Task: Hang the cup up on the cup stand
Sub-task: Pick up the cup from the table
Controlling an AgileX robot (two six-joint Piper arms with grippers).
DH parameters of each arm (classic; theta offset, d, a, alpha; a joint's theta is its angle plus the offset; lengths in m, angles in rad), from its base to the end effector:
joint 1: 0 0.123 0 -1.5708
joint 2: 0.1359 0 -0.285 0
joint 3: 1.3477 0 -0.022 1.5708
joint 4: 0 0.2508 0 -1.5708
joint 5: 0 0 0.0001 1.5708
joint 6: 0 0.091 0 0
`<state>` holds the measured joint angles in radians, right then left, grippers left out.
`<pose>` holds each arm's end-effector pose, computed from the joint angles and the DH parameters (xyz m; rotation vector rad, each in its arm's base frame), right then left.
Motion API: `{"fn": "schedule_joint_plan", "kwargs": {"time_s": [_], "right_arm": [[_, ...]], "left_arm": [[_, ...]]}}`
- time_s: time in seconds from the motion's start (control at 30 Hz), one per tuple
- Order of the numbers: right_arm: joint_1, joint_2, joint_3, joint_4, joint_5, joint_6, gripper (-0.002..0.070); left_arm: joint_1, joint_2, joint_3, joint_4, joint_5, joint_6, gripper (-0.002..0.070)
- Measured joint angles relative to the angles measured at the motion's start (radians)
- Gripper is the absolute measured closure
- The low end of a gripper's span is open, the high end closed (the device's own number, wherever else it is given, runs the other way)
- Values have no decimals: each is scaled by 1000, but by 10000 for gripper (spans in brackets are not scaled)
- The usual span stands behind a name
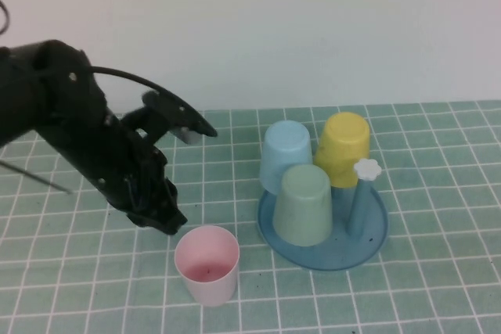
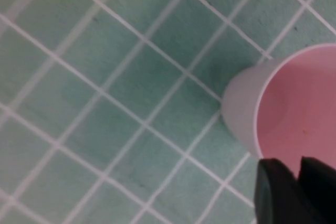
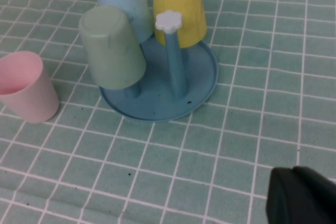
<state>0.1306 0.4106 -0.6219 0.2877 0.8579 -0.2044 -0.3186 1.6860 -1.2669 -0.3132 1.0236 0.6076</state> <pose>0.0629 0.0280 0.3202 -0.2807 2.0908 0.2983 0.3113 -0.1279 0.2528 1.1051 2.6460 -0.3624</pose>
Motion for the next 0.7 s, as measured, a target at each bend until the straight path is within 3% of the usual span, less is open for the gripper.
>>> {"fn": "schedule_joint_plan", "kwargs": {"time_s": [0.2,0.3,0.6,0.7], "right_arm": [[0,0,0,0,12,0,678],[0,0,0,0,15,-1,678],[0,0,0,0,18,-1,678],[0,0,0,0,18,-1,678]], "left_arm": [[-2,101,-33,-43,26,0,413],[-2,128,-34,-43,10,0,372],[-2,202,-36,-64,-29,-4,361],[-2,206,-36,-68,-34,-14,442]]}}
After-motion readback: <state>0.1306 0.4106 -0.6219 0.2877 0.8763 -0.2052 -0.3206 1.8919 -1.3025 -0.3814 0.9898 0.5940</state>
